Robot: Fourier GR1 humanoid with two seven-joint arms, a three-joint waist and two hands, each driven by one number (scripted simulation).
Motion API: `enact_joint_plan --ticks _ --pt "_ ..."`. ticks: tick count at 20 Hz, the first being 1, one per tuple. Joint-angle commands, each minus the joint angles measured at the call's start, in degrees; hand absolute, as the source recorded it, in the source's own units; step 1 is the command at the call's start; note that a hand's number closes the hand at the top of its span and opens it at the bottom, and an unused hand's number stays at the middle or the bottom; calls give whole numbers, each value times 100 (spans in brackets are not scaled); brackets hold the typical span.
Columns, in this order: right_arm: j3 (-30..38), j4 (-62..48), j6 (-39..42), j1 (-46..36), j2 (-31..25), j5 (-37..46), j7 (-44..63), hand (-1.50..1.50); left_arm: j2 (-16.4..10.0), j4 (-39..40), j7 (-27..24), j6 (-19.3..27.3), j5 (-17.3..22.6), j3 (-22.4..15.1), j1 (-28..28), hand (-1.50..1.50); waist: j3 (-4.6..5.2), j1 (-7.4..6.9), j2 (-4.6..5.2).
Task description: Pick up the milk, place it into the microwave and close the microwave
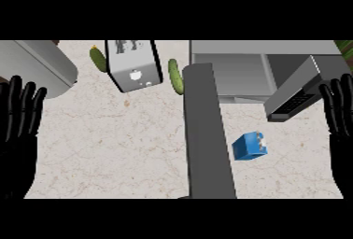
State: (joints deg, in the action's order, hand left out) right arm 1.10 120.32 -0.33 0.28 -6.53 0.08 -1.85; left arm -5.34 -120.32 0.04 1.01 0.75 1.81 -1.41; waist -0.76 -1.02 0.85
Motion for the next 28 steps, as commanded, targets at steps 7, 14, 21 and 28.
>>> enact_joint_plan --ticks 7,14,21,28 --pt "-1073 554 -833 152 636 1188 946 -150 192 373 452 -407 1118 57 213 -150 89 103 -90" --pt "-2122 1487 -1638 573 649 2451 2008 -150 27 -570 464 -868 1648 284 -939 -150 80 95 -101" --pt "-1987 781 -1995 861 449 2348 1554 -150 -12 -1741 723 -1248 2215 595 -1973 -150 74 67 -101" --pt "-1932 80 -2273 616 628 2490 1577 -150 27 -1592 455 -1917 2900 1332 -2526 -150 77 55 -94"
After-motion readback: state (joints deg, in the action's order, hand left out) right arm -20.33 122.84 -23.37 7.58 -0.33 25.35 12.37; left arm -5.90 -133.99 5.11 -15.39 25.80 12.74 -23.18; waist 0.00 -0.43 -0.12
